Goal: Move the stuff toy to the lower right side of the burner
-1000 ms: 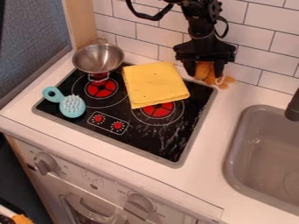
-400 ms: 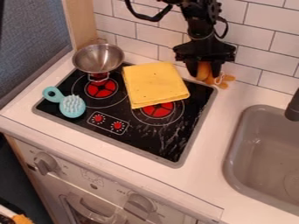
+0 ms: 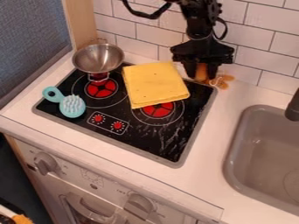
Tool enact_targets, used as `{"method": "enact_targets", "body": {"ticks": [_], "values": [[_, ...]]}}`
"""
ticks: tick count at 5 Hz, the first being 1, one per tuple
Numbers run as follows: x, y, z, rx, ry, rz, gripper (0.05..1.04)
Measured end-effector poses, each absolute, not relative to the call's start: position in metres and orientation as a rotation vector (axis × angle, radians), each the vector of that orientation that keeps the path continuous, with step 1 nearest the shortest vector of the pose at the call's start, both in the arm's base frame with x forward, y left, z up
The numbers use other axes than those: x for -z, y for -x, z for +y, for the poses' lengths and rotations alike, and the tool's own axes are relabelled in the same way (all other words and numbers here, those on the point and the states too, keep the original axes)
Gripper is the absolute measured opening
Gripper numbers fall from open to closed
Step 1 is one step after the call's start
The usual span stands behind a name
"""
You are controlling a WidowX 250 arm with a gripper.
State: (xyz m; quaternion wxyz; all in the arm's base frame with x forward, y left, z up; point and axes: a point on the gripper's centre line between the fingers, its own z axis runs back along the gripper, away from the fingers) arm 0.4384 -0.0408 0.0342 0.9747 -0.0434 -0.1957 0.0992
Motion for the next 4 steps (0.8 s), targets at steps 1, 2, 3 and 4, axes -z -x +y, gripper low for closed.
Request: {"method": "enact_targets", "body": {"ticks": [1,2,3,4], "values": [[-0.055,-0.436,-0.047,-0.199,0.135,-0.437,0.371],[-0.084,-0.423,-0.045,-0.214,0.158,-0.478,0.320],[-0.093,-0.405,-0.042,-0.239,0.176,-0.475,0.320],[-0.094,-0.375,-0.034,-0.278,0.204,-0.462,0.320]]}}
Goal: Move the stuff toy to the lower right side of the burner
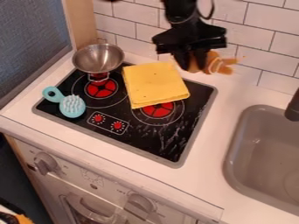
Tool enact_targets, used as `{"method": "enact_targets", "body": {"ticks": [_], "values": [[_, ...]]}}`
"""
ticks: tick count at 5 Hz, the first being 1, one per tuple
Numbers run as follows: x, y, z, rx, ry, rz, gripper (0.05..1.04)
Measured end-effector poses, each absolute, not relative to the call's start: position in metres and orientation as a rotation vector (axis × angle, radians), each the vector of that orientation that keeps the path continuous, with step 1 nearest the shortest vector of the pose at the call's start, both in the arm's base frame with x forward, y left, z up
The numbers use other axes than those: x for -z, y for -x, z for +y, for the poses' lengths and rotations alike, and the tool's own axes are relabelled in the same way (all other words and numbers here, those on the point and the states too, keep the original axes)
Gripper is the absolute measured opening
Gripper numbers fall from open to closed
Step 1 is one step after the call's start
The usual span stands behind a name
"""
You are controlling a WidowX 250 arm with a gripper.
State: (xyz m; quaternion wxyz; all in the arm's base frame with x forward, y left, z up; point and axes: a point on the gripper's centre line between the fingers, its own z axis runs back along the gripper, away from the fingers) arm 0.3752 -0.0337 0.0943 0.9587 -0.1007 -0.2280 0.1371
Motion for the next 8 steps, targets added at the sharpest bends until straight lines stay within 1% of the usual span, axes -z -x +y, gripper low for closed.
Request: {"method": "enact_targets", "body": {"ticks": [1,3,4,5,6,7,8], "values": [[-0.084,-0.342,-0.031,-0.253,0.198,-0.419,0.320],[-0.064,-0.301,-0.032,-0.198,0.190,-0.340,0.320],[-0.059,-0.287,-0.030,-0.181,0.173,-0.318,0.320],[-0.056,-0.270,-0.030,-0.170,0.184,-0.320,0.320],[-0.048,-0.266,-0.028,-0.151,0.205,-0.356,0.320],[-0.029,-0.268,-0.030,-0.154,0.233,-0.319,0.382],[-0.027,-0.272,-0.031,-0.165,0.235,-0.285,0.695]]}}
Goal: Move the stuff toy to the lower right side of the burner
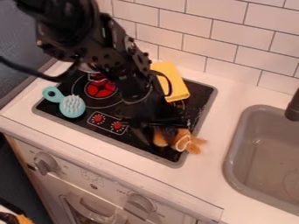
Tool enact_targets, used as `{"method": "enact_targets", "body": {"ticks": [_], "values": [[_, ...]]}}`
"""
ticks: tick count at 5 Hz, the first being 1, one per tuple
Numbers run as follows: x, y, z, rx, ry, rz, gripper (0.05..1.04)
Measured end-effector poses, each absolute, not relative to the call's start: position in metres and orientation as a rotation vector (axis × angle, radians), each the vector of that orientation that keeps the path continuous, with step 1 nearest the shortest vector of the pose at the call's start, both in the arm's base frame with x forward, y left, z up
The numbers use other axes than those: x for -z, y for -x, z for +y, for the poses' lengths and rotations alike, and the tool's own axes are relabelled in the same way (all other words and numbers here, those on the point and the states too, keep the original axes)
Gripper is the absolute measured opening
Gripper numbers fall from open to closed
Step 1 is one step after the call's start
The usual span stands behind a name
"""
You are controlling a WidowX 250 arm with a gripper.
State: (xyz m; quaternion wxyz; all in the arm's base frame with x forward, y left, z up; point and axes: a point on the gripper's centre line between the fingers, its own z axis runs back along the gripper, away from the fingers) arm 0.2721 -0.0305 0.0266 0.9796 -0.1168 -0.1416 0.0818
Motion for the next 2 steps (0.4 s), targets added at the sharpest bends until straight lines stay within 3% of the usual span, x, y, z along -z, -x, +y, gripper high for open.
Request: {"method": "enact_targets", "body": {"ticks": [1,2], "values": [[-0.0244,-0.2717,-0.0297,-0.176,0.233,-0.256,0.969],[-0.0244,-0.2716,-0.0281,-0.184,0.226,-0.251,1.004]]}}
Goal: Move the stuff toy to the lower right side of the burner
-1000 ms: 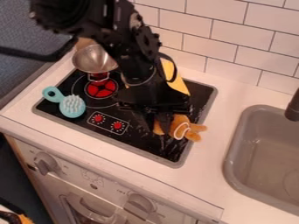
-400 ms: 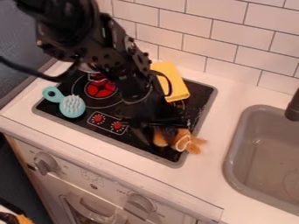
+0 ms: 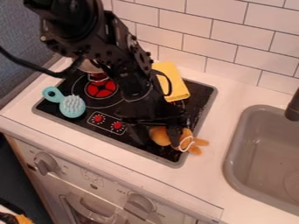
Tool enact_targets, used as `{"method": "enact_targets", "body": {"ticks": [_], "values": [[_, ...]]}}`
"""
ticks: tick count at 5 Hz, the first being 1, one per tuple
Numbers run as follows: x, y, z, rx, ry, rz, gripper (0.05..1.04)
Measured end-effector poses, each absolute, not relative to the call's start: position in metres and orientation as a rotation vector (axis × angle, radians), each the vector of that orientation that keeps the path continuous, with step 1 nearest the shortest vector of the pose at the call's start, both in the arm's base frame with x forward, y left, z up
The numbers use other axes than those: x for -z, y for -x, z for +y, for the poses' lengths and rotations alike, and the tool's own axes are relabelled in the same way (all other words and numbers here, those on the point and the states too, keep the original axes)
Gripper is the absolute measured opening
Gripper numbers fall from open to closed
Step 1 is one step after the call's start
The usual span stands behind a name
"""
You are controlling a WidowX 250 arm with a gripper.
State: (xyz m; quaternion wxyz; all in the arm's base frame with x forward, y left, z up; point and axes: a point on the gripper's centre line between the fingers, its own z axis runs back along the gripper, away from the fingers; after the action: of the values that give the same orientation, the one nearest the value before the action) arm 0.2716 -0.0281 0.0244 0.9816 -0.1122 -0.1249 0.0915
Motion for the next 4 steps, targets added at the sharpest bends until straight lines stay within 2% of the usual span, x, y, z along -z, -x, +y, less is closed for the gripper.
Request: {"method": "enact_targets", "body": {"ticks": [1,2,3,4], "values": [[-0.026,-0.270,-0.028,-0.176,0.223,-0.241,1.000],[-0.040,-0.273,-0.031,-0.149,0.242,-0.263,0.998],[-0.063,-0.280,-0.034,-0.100,0.260,-0.314,0.998],[-0.085,-0.285,-0.037,-0.067,0.269,-0.308,0.998]]}}
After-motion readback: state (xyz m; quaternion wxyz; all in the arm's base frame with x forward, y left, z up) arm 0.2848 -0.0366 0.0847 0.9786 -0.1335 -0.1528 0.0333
